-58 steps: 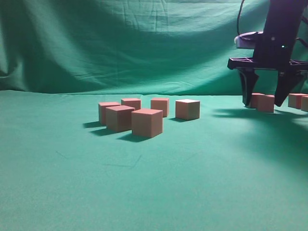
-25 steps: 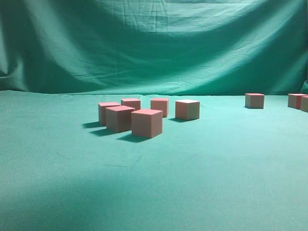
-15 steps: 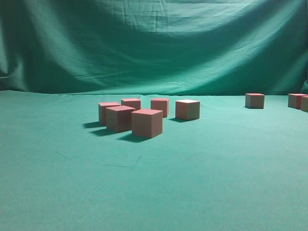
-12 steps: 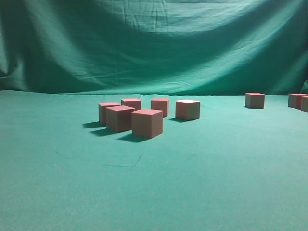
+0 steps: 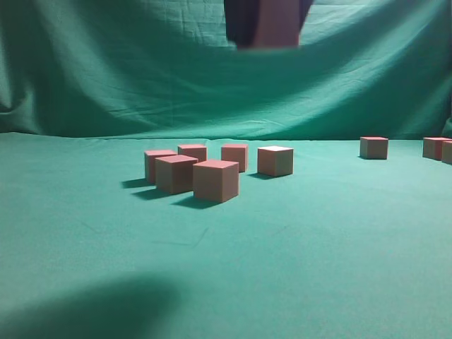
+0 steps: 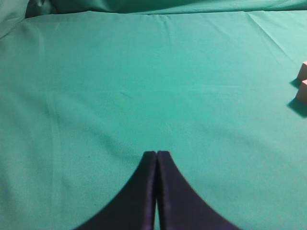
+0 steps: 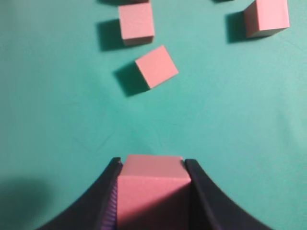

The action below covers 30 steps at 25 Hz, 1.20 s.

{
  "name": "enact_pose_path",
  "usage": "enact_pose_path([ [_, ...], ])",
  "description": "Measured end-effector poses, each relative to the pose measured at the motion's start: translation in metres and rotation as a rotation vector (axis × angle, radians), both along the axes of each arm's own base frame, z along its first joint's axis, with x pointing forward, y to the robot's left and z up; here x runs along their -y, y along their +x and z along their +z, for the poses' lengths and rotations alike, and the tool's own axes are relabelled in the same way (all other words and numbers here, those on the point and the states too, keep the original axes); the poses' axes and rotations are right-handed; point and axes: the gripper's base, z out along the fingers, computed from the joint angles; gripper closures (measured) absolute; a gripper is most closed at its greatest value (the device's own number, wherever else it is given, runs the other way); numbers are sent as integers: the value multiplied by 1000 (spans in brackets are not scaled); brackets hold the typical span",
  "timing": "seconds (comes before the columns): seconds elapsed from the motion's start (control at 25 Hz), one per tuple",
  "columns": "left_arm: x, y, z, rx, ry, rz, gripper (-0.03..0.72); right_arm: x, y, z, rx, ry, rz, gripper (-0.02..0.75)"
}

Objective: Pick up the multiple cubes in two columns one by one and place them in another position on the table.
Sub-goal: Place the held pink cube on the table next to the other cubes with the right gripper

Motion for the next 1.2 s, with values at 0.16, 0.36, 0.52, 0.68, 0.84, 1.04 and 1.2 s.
enact_pose_path([
  [0.16, 0, 0, 0, 0, 0, 0, 688, 1, 17, -23, -6, -24, -57, 472],
  [0.36, 0, 0, 0, 0, 0, 0, 688, 4, 29, -48, -14, -15, -95, 472],
  [0.52, 0, 0, 0, 0, 0, 0, 688, 0, 32, -60, -7, 6, -88, 472],
  [0.68, 0, 0, 0, 0, 0, 0, 688, -2, 38, -72, -15, 6, -100, 472],
  [0.84, 0, 0, 0, 0, 0, 0, 688, -5, 41, -83, -23, 5, -108, 472],
  [1.04, 0, 0, 0, 0, 0, 0, 688, -7, 45, -95, -27, 10, -115, 472],
  [1.2, 0, 0, 0, 0, 0, 0, 688, -9, 47, -99, -27, 14, -115, 472],
])
